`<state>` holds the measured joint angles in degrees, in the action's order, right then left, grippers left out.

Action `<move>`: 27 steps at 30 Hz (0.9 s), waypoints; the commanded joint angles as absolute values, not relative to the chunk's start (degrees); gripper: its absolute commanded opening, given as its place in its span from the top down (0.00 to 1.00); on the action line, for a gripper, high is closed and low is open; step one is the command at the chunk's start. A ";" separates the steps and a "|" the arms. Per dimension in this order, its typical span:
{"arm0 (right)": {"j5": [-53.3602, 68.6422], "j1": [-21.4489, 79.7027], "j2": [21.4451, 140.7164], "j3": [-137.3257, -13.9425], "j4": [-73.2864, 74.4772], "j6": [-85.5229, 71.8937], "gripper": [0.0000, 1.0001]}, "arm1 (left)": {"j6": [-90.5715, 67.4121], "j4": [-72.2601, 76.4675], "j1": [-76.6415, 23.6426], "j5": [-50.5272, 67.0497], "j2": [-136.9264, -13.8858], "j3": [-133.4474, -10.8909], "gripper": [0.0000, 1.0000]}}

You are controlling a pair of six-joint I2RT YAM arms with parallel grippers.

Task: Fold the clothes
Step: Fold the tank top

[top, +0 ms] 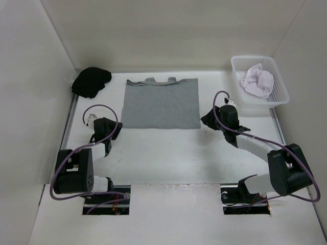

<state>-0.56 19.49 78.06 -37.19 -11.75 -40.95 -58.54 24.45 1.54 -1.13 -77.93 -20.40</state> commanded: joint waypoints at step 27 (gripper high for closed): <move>1.05 19.38 95.36 -32.17 -29.88 -59.33 0.75 | -63.72 36.91 1.98 -2.55 -88.07 -22.15 0.97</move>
